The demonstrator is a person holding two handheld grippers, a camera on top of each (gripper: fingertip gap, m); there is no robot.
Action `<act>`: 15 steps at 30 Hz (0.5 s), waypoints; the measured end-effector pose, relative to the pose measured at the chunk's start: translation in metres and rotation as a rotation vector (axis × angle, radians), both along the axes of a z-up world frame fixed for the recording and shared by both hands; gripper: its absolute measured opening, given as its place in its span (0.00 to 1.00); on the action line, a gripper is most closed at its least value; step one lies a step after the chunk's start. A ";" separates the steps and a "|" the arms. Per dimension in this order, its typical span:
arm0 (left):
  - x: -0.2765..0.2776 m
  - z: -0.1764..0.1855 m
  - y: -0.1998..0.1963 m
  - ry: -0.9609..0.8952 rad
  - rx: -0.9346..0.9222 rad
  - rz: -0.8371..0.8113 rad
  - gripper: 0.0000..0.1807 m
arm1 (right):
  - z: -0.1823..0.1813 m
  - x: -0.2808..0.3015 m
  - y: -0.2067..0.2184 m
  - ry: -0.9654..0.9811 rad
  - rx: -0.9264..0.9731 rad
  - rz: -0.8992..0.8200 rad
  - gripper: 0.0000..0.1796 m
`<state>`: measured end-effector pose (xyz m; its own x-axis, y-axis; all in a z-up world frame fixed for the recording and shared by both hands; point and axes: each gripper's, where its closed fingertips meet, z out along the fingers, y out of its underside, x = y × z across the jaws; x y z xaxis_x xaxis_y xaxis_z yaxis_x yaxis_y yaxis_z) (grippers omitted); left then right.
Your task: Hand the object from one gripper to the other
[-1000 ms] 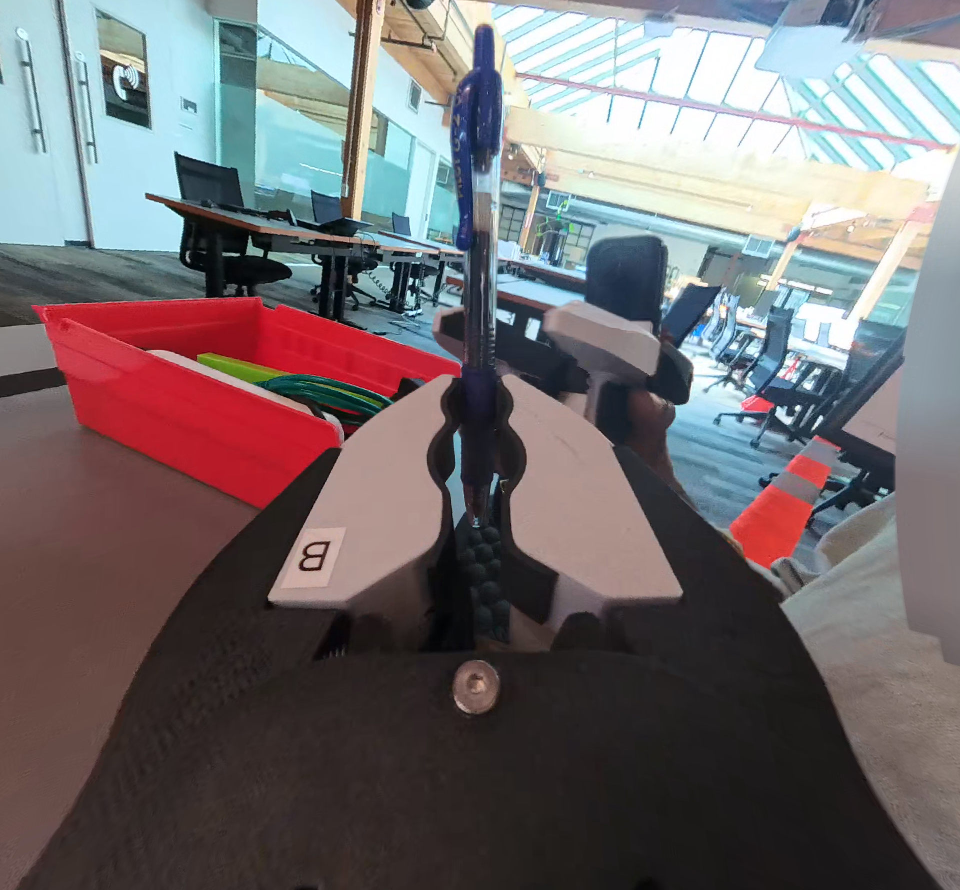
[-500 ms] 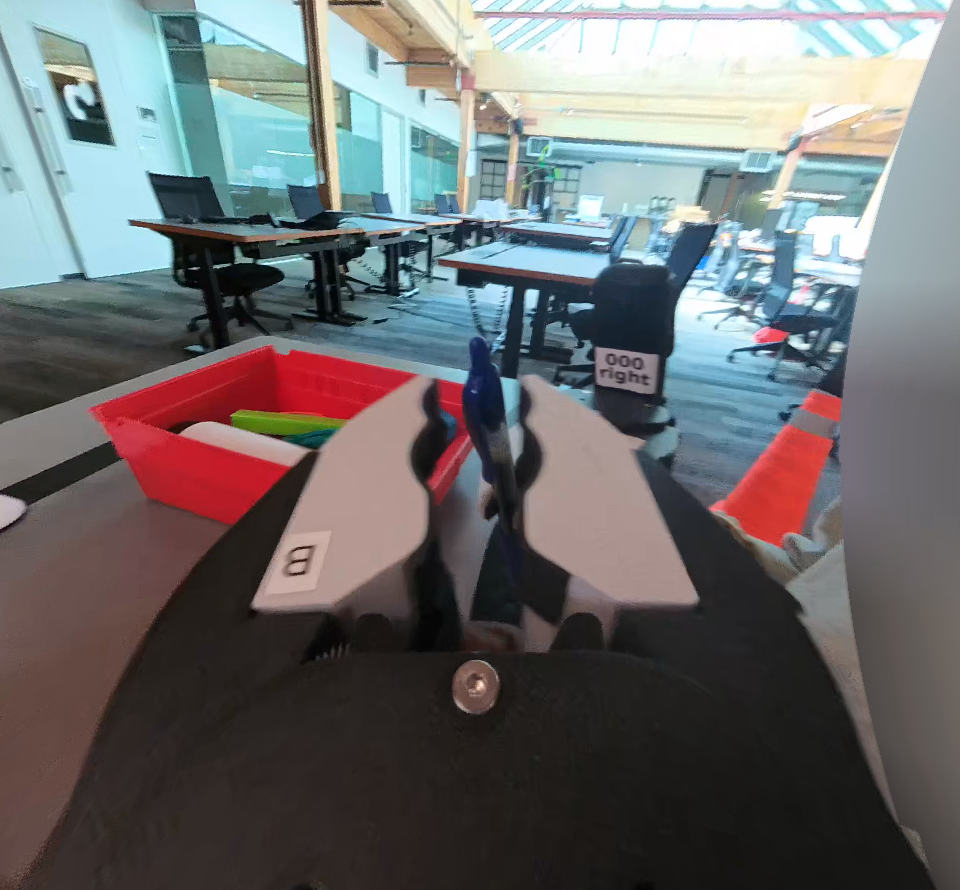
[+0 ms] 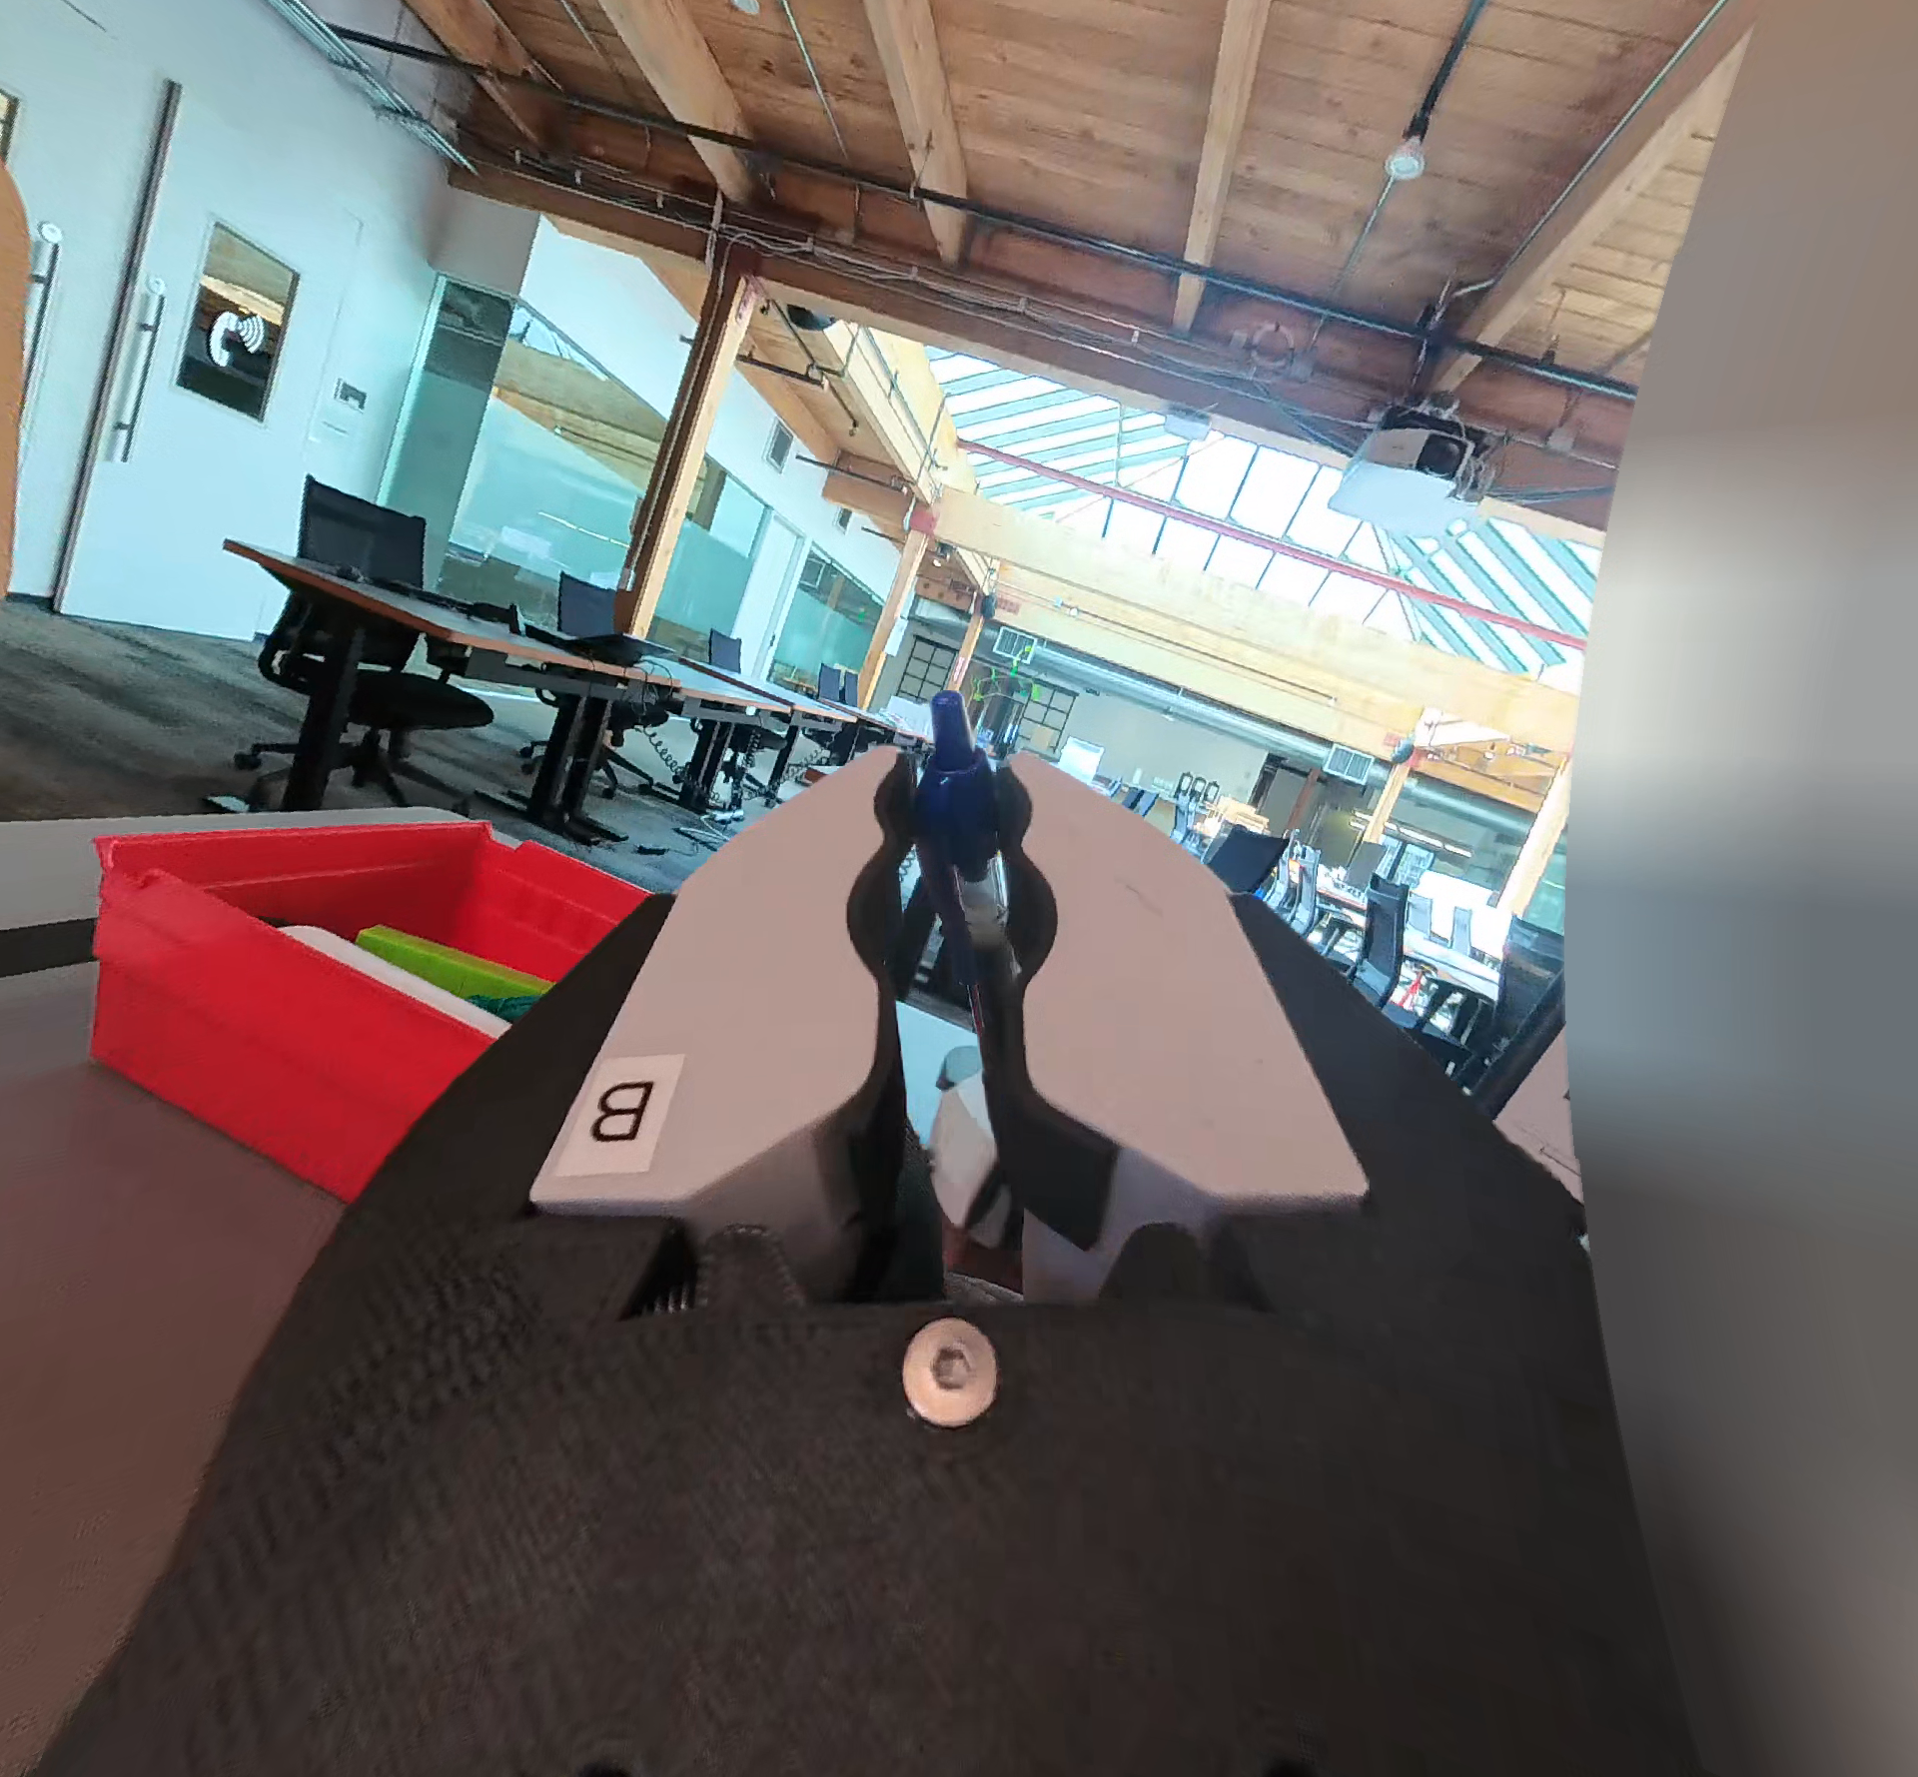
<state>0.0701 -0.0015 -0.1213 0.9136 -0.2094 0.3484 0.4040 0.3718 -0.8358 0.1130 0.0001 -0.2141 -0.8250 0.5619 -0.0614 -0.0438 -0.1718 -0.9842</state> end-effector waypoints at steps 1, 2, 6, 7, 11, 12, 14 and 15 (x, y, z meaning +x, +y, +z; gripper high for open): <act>0.000 0.000 -0.001 0.000 0.007 0.002 0.08 | 0.000 0.000 0.000 0.000 0.003 0.000 0.06; 0.000 -0.001 -0.002 0.007 0.005 0.004 0.08 | 0.000 0.000 0.001 -0.014 -0.001 -0.003 0.06; -0.004 -0.012 -0.013 0.254 -0.080 0.132 0.32 | -0.002 0.002 0.017 -0.097 0.026 -0.011 0.05; -0.006 -0.018 -0.017 0.418 -0.138 0.222 0.38 | -0.007 0.002 0.023 -0.122 0.073 -0.042 0.05; -0.003 -0.056 -0.011 1.107 -0.502 0.455 0.37 | -0.026 0.005 0.046 -0.236 0.262 -0.140 0.05; 0.003 -0.065 -0.004 1.220 -0.569 0.438 0.36 | -0.029 0.006 0.049 -0.255 0.291 -0.156 0.05; 0.014 -0.082 0.011 1.395 -0.660 0.387 0.33 | -0.033 0.009 0.052 -0.275 0.331 -0.172 0.05; 0.015 -0.090 0.017 1.466 -0.700 0.376 0.32 | -0.034 0.010 0.051 -0.283 0.341 -0.170 0.05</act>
